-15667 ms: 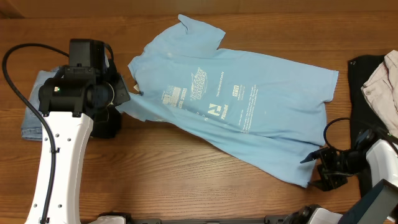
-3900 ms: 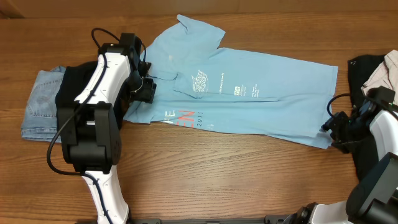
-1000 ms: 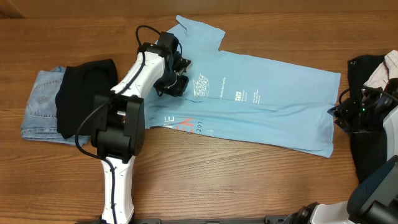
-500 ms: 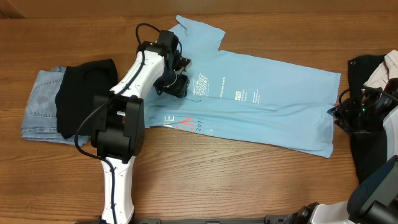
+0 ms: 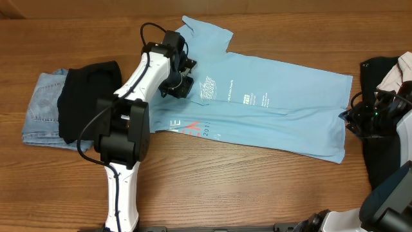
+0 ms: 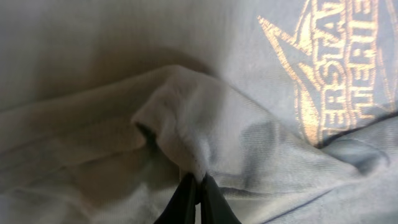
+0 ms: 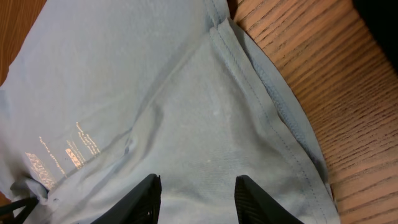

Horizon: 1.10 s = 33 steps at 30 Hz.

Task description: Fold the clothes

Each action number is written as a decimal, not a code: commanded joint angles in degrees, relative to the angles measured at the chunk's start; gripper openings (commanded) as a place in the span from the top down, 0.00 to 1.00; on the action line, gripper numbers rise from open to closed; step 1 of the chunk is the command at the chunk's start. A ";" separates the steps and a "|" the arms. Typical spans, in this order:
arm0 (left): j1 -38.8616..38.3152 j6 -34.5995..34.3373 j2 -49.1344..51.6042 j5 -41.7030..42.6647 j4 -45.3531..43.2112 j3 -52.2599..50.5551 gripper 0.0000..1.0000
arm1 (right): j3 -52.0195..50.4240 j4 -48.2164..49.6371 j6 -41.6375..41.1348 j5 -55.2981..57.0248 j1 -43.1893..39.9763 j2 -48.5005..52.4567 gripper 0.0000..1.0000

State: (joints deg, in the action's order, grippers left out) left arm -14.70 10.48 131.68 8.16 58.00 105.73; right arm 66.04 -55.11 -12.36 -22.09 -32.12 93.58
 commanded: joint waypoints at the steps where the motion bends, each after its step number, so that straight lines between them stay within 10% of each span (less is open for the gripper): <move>1: -0.35 -0.46 -2.27 3.82 0.50 6.99 0.96 | 1.31 0.09 0.39 -0.28 0.24 -1.31 0.58; 7: -0.33 -2.05 -2.03 5.53 -7.06 7.74 0.92 | 1.31 0.13 0.39 -0.28 0.24 -1.31 0.58; 10: -0.46 -3.28 -1.70 5.66 -8.50 6.97 0.30 | 1.31 0.22 0.39 -0.28 0.24 -1.31 0.56; 12: -0.44 -3.23 -1.79 5.62 -8.33 7.10 0.22 | 1.31 0.87 0.39 -0.28 0.24 -1.31 0.43; 21: 1.75 -2.56 -2.03 7.23 -10.54 19.63 0.26 | 1.31 10.12 -2.86 -0.31 0.24 -0.76 0.33; 33: 6.71 -10.99 10.93 9.88 -35.28 19.80 0.31 | 1.29 14.45 -3.91 -2.84 2.62 -0.76 0.30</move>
State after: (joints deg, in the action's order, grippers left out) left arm -8.49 2.85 135.70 15.79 26.61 125.19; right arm 66.04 -40.45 -16.25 -23.88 -30.81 93.58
